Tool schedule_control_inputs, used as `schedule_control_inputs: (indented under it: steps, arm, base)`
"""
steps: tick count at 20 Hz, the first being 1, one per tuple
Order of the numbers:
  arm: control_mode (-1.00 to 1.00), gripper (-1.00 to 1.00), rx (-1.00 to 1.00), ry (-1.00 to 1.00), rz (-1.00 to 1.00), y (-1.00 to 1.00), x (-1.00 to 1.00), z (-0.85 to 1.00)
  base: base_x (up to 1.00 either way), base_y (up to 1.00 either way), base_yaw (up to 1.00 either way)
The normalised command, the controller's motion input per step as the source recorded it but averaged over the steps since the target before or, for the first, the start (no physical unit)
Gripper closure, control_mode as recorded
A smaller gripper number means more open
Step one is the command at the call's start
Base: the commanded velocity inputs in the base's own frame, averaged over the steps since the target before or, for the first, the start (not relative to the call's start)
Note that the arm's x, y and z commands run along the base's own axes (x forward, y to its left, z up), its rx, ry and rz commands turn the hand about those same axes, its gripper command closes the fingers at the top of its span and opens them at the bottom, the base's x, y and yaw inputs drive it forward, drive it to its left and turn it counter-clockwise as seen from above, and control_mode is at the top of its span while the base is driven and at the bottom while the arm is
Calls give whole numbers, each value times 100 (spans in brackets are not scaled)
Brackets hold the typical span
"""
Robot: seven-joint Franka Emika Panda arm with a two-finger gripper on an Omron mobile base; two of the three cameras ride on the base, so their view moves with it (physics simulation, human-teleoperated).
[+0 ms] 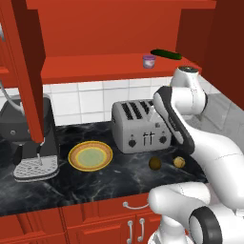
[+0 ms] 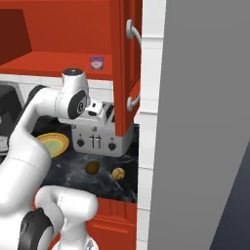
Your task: Pick the avocado and bread from the counter and place them on the plate. Then pick the jam from the cabinet and place it next to the plate. Lastly close the cabinet door.
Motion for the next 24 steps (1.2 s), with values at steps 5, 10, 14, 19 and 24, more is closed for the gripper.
schedule_control_inputs:
  steps: [5,10,14,19,24]
  arm:
    - [-100,-100,-4,8,0,3,0,-62]
    - [-100,-100,1,12,0,0,7,-49]
    - [-100,-100,1,8,0,0,15,-57]
    - [-100,-100,0,0,0,0,18,-49]
    - [-100,-100,0,0,0,0,15,-48]
  base:
    - [0,0,0]
    - [0,0,0]
    - [0,0,0]
    - [0,0,0]
    - [0,0,0]
